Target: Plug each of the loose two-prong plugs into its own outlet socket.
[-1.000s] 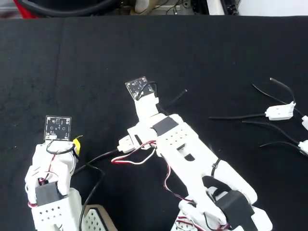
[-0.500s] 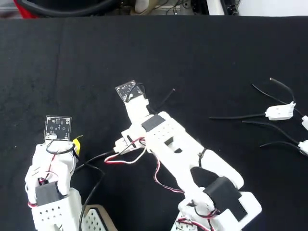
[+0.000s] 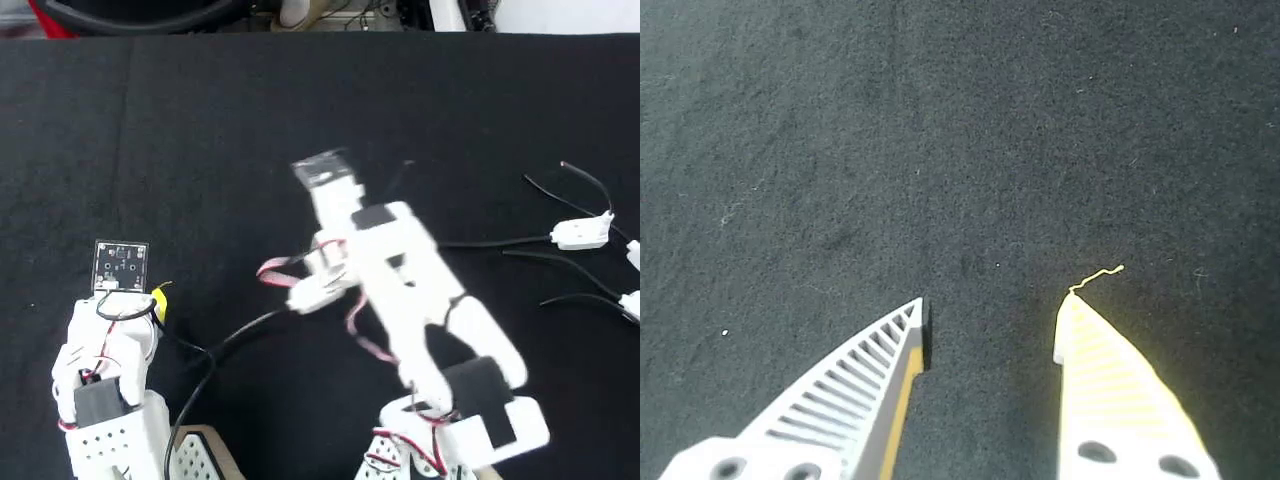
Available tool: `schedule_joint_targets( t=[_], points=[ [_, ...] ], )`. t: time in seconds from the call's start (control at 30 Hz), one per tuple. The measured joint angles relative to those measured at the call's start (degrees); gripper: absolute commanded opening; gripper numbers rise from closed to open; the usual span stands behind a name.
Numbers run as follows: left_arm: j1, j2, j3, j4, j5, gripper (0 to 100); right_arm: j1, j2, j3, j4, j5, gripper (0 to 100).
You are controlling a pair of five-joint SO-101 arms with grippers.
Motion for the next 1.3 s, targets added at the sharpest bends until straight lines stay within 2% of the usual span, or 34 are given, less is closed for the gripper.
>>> schedule_joint_targets(
  t=[0.4,0.67,0.8,0.87,1.03,1.1,1.17,1.3],
  points=[
    [0.0,0.0,0.0,0.0,0.0,22,42.4,0.7,-8.0,-1.0,25.6,1.2],
    [0.0,0.0,0.0,0.0,0.0,22,61.1,0.8,-13.6,-3.9,37.3,1.3],
    [0.0,0.0,0.0,0.0,0.0,22,67.2,0.8,-14.0,-8.7,40.2,1.6],
    [0.0,0.0,0.8,0.0,0.0,22,68.7,0.8,-14.0,-9.7,40.6,5.4],
    [0.0,0.0,1.0,0.0,0.0,22,68.8,0.8,-14.0,-9.8,40.4,37.3],
    [0.0,0.0,1.0,0.0,0.0,22,68.9,0.8,-14.0,-9.8,36.8,47.1],
    [0.0,0.0,1.0,0.0,0.0,22,69.0,0.8,-14.0,-9.1,34.4,49.1],
    [0.0,0.0,1.0,0.0,0.0,22,69.0,-2.6,-14.0,-0.4,34.3,43.4]
  ],
)
